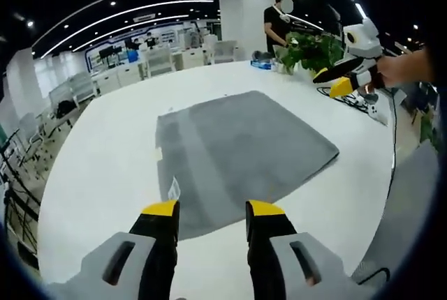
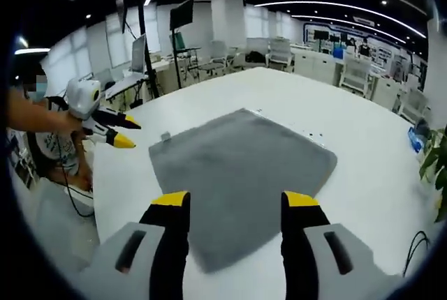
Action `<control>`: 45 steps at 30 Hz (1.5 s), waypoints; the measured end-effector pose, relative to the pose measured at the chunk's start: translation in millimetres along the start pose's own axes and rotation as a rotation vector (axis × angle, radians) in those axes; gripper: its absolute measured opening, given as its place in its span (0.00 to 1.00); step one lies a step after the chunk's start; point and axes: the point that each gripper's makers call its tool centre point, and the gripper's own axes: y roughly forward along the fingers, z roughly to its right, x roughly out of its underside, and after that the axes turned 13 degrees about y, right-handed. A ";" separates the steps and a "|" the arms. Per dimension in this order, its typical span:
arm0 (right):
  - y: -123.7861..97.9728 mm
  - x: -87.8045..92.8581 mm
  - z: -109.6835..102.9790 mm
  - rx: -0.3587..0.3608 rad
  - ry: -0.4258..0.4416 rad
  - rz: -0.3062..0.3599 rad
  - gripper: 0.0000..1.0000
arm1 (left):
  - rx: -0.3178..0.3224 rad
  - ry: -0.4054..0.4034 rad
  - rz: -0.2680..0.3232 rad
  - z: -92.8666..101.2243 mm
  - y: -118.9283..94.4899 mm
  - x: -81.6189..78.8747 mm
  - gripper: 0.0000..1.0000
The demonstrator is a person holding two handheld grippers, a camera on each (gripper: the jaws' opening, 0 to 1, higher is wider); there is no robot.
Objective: Fold the towel on the table until its edges align and the towel forms a compact rectangular stack.
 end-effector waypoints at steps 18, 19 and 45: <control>3.9 71.4 -0.6 0.038 0.105 -0.050 0.39 | 0.059 0.069 -0.075 7.6 15.9 19.7 0.35; 4.8 75.6 -1.3 0.042 0.106 -0.061 0.37 | 0.062 0.071 -0.078 8.7 17.4 19.8 0.34; 31.7 131.6 2.2 0.087 0.077 -0.212 0.17 | 0.089 -0.017 -0.135 2.3 58.1 47.8 0.25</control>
